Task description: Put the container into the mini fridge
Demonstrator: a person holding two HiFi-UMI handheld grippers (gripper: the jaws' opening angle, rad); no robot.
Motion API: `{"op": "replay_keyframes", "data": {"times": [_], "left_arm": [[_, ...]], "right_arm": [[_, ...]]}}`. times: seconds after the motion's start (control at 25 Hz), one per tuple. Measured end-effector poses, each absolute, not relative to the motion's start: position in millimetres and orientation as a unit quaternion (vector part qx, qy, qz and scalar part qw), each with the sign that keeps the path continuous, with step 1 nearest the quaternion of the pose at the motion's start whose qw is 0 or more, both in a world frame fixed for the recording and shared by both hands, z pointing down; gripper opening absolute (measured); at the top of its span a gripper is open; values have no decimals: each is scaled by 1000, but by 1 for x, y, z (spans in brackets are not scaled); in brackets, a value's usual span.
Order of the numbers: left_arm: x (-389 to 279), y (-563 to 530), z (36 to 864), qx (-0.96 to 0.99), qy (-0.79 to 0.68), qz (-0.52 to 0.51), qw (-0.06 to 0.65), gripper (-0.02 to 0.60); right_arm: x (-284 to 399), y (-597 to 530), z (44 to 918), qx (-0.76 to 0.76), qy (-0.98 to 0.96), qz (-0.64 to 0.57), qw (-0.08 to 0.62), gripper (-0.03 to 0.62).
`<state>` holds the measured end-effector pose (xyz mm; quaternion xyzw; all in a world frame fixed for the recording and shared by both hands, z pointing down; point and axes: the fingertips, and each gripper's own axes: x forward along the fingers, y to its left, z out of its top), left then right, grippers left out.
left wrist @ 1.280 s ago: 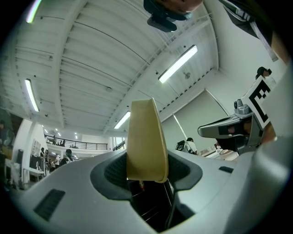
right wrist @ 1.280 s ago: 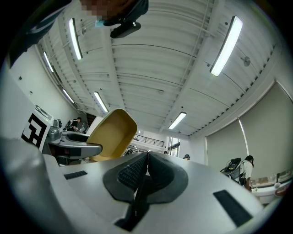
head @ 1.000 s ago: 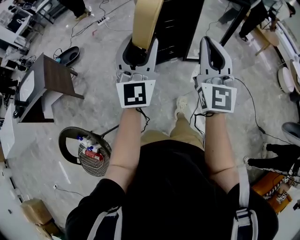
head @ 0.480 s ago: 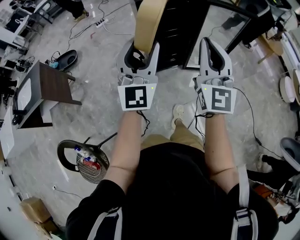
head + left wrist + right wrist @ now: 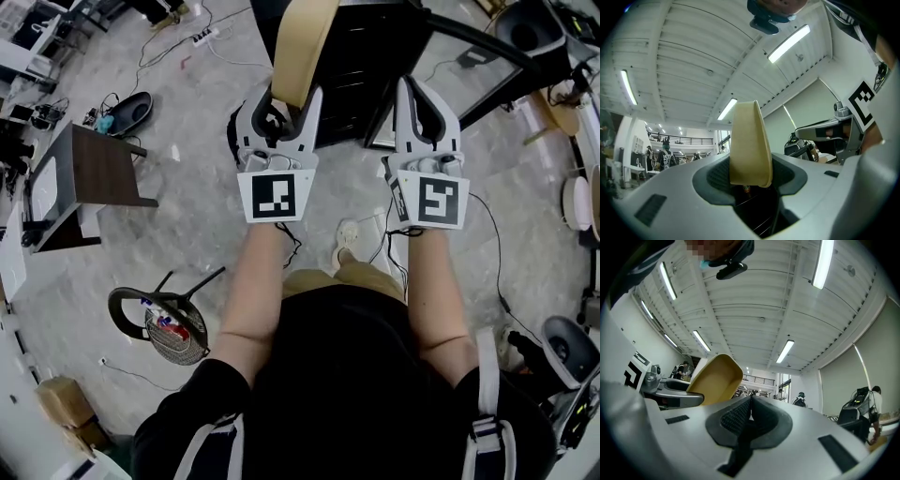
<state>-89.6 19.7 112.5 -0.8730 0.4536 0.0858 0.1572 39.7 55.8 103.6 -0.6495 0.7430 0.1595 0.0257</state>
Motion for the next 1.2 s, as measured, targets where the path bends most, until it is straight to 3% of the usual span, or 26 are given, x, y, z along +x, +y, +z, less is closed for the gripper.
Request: {"op": "replay_keyframes", "data": {"times": [0.56, 1.04, 1.2], "left_arm": [[-24, -49, 131, -872, 460, 62, 153, 224], [-19, -89, 151, -887, 437, 49, 141, 224], [-19, -102, 162, -895, 408, -6, 178, 224]], "right_arm": [[98, -23, 128, -632, 762, 132, 38, 35], [92, -62, 144, -641, 758, 120, 20, 35], [88, -79, 148, -650, 751, 115, 13, 35]]}}
